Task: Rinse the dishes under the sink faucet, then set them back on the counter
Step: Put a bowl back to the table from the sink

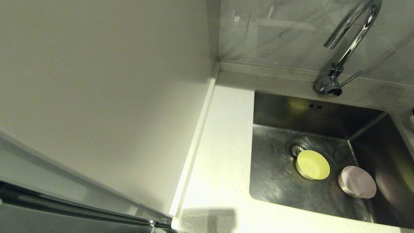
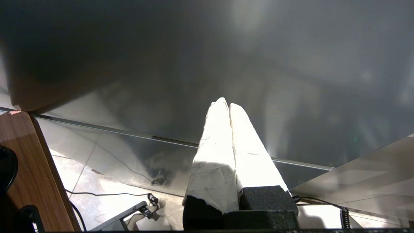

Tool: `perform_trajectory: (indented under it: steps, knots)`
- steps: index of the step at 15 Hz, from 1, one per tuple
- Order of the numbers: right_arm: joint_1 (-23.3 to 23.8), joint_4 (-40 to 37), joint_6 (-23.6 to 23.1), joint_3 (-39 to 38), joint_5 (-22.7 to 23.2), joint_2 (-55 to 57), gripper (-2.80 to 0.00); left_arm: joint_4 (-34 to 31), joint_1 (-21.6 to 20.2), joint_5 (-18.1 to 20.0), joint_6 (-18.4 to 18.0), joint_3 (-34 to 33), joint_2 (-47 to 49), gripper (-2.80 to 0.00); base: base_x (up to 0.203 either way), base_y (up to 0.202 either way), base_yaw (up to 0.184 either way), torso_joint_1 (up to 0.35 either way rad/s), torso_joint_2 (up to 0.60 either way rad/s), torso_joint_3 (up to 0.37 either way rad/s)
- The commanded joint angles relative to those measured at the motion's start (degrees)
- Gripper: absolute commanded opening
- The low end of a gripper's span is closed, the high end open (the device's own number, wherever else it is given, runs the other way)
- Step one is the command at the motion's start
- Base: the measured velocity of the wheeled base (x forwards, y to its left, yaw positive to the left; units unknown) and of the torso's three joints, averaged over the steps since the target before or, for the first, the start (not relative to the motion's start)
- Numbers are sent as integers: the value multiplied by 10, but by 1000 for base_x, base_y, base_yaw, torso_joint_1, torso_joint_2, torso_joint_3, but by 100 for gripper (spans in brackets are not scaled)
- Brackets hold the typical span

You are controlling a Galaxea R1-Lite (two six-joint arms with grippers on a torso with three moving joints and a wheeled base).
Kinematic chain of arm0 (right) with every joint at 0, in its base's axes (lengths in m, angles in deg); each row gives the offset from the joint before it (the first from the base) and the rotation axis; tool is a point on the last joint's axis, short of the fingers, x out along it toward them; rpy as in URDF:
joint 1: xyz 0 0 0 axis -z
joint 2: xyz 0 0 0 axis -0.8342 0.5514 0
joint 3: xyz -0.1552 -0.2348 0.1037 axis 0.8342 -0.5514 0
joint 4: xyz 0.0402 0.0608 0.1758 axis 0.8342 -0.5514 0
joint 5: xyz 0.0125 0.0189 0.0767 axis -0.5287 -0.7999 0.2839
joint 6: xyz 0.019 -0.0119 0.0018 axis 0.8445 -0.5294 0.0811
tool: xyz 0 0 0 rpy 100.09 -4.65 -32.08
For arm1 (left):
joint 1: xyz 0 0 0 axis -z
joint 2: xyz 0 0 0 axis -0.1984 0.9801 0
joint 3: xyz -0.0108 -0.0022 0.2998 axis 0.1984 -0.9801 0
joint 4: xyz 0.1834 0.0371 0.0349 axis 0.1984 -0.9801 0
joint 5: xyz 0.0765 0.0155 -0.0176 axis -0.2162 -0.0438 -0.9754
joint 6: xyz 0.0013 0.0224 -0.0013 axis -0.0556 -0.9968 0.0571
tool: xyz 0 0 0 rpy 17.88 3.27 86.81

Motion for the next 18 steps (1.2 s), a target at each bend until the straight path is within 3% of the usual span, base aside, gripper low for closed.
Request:
perform_trajectory:
  steps: [1,7,8,9,14,18]
  knots:
    - [1,-1,-1,-2,-6,3,-280,0,0,0,0,-2,0,-280,0,0,0,0,0,0]
    - [2,-2,-1,-5,-15,1,-280,0,0,0,0,-2,0,-280,0,0,0,0,0,0]
    - [2,-3,0,-6,-15,0,-161,0,0,0,0,-2,0,-280,0,0,0,0,0,0]
    - [3,-3,0,-5,-15,0,0,0,0,0,0,-2,0,-280,0,0,0,0,0,0]
    - [5,-5,9,-3,-19,-6,0,0,0,0,0,-2,0,-280,0,0,0,0,0,0]
    - [4,-4,42,-3,-3,-37,0,0,0,0,0,-2,0,-280,0,0,0,0,0,0]
